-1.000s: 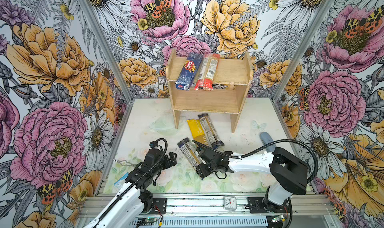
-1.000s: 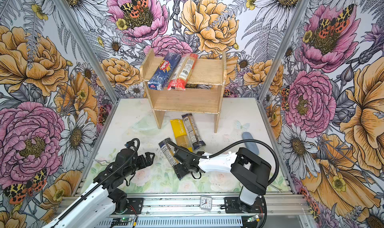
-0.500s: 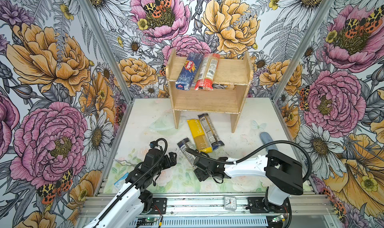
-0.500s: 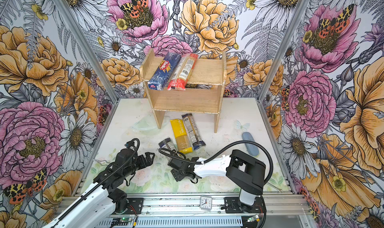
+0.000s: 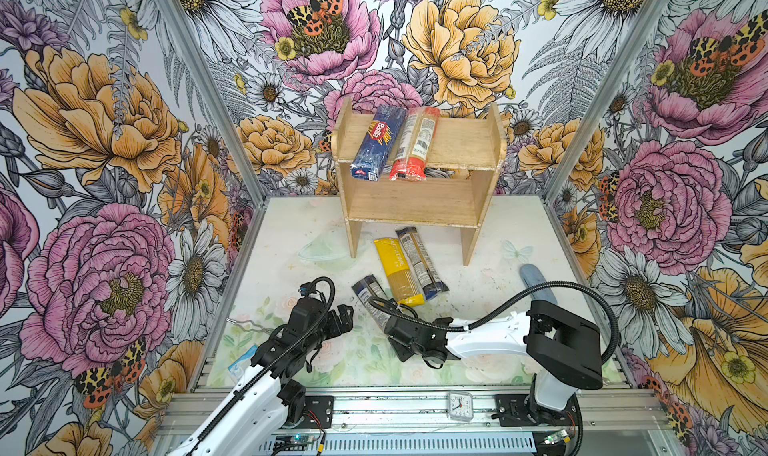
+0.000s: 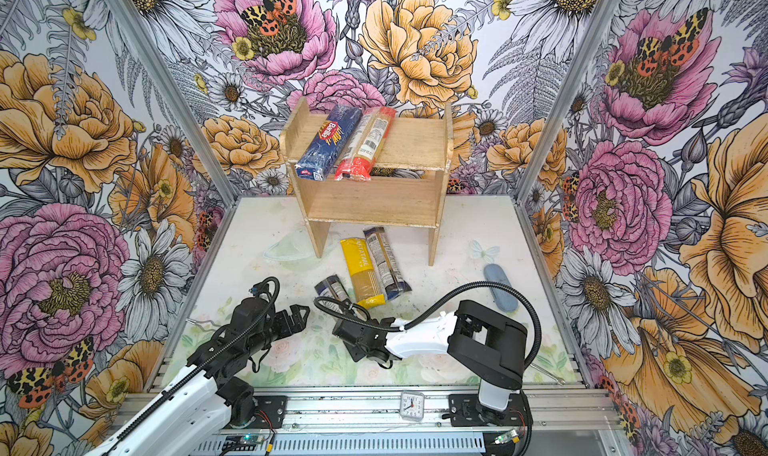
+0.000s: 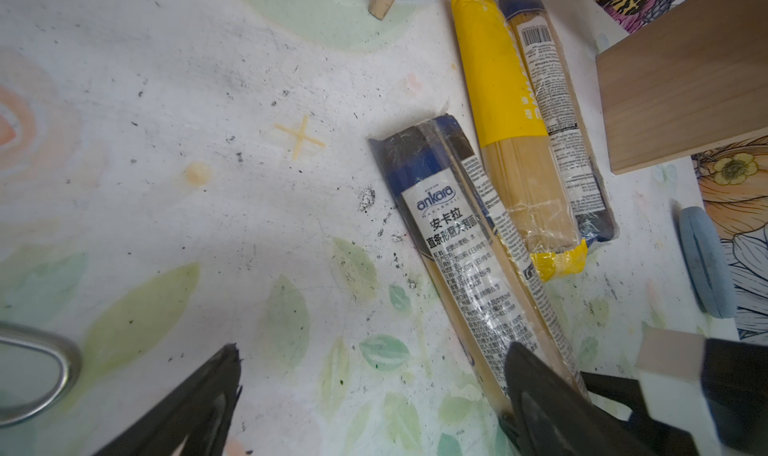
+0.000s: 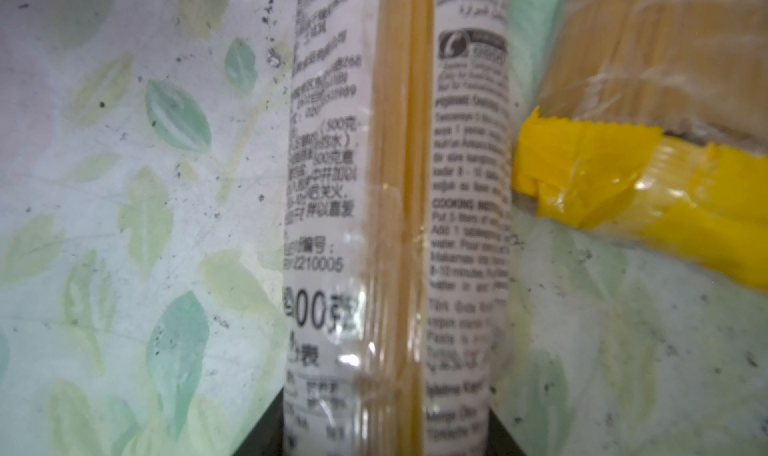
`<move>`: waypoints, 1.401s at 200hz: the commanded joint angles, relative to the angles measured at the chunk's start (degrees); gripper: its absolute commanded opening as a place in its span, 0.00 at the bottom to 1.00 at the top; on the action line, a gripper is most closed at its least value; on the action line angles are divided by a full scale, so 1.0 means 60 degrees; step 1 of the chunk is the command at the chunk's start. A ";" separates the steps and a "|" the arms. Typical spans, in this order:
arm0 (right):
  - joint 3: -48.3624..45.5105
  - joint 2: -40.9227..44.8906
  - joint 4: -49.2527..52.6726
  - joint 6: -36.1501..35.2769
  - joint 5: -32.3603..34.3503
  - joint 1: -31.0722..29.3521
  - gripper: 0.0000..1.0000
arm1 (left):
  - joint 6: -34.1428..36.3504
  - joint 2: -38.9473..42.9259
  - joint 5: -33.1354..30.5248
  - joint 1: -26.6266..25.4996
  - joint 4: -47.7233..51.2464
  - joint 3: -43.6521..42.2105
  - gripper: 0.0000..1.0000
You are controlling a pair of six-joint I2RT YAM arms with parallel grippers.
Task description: Place and organize the pasta boxes and bags onto the shelf
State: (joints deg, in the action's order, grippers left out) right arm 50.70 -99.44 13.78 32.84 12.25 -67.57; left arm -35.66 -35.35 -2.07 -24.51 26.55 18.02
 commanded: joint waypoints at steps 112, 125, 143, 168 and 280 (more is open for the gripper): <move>-0.0135 0.3504 0.2224 0.0589 -0.2160 0.1330 0.00 | 0.0114 0.0048 -0.0022 -0.0045 -0.0310 -0.0082 0.99; 0.0150 0.4066 0.2490 0.0584 -0.2255 0.1510 0.00 | 0.0113 0.0007 0.0014 -0.0045 -0.0361 -0.0088 0.99; 0.0595 0.4747 0.2923 0.0620 -0.2407 0.1753 0.00 | 0.0112 -0.0052 0.0021 -0.0045 -0.0408 -0.0068 0.99; 0.1101 0.5460 0.3312 0.0749 -0.2734 0.1982 0.00 | 0.0102 -0.0108 0.0007 -0.0059 -0.0483 -0.0099 0.99; 0.4246 0.7862 0.5396 0.1344 -0.3671 0.2090 0.00 | 0.0230 -0.0748 0.0076 -0.0064 -0.1043 0.0012 0.99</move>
State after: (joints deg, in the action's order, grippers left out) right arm 68.79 -57.91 49.78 40.42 -10.13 -55.05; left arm -35.59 -38.70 -2.04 -24.53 23.27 17.98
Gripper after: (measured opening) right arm 0.425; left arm 0.987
